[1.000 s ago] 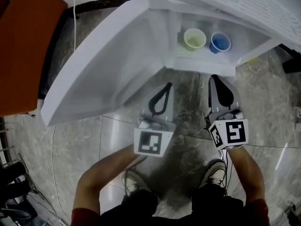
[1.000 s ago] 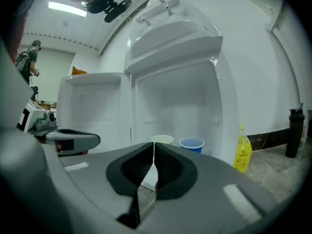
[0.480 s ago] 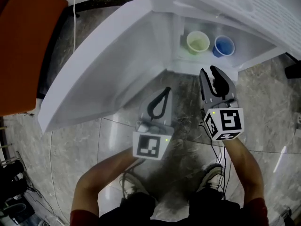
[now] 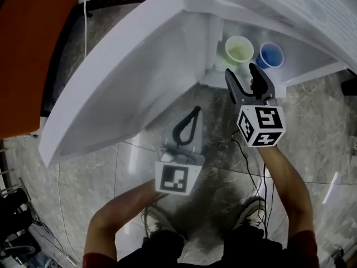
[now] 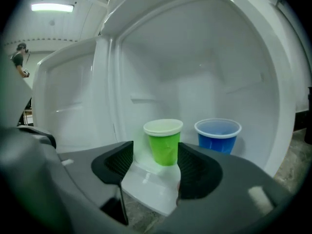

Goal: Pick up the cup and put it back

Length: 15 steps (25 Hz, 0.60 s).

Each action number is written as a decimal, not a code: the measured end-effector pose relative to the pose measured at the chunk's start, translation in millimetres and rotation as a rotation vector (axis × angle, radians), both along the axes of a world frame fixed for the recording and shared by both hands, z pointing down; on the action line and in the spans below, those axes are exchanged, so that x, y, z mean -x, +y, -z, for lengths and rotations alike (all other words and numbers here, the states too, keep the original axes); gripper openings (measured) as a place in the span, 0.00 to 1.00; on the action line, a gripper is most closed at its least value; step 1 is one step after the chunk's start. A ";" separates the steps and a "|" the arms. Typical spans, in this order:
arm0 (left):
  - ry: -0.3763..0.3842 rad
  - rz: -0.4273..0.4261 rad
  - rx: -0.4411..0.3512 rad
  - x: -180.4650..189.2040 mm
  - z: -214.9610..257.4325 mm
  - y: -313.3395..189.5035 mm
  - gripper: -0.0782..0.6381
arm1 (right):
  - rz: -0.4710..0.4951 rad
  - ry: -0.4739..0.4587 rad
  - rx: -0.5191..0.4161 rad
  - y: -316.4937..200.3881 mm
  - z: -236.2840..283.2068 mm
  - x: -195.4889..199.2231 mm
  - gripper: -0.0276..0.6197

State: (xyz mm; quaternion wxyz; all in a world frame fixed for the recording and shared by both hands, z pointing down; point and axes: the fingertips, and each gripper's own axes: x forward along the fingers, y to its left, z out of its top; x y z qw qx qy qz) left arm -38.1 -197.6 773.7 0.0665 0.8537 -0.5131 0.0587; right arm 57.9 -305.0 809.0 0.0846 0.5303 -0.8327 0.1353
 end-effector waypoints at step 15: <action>-0.023 0.008 0.032 8.8 -13.6 7.4 0.11 | -0.056 0.064 0.007 -40.2 -15.8 3.4 0.48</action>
